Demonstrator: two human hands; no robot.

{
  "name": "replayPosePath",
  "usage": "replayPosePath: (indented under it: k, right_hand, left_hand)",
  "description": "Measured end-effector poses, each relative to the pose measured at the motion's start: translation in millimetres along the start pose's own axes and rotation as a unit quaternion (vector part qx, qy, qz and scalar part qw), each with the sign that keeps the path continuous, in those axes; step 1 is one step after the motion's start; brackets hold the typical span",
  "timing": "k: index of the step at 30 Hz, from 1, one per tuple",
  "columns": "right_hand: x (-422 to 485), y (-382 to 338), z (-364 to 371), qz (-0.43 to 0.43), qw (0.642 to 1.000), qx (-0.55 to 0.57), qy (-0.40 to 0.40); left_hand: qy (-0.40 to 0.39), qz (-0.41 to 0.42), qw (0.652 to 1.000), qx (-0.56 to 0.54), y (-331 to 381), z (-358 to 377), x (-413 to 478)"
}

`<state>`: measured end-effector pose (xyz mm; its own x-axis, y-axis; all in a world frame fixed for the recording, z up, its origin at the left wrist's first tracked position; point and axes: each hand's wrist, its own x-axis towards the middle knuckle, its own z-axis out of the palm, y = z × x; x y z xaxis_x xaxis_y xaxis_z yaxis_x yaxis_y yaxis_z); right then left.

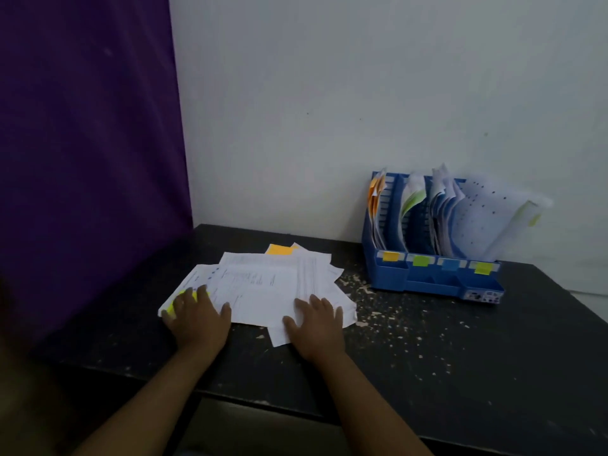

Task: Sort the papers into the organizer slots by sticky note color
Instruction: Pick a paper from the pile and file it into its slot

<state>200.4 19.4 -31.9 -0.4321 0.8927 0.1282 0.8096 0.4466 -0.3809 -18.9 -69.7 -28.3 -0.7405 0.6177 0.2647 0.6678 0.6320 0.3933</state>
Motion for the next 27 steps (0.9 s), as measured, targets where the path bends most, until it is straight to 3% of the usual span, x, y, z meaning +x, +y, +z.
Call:
replayPosePath:
  k: [4, 17, 21, 25, 27]
  right_hand:
    - [-3, 3, -3, -0.008, 1.000, 0.001, 0.007]
    - [-22, 6, -13, -0.040, 0.997, 0.054, 0.043]
    - [-25, 6, -14, -0.052, 0.994, 0.072, 0.065]
    - [-28, 6, -13, -0.048, 0.991, 0.096, 0.077]
    - [-30, 6, -13, -0.043, 0.990, 0.106, 0.082]
  left_hand:
    - [-0.026, -0.087, 0.996, 0.008, -21, -3, 13]
    - [-0.007, -0.105, 0.993, -0.045, -29, -10, 8]
    - [0.028, -0.097, 0.981, -0.165, -33, -17, 5]
    - [0.057, -0.108, 0.927, -0.354, -35, -23, -5]
    - [0.052, -0.087, 0.923, -0.371, -37, -24, -8]
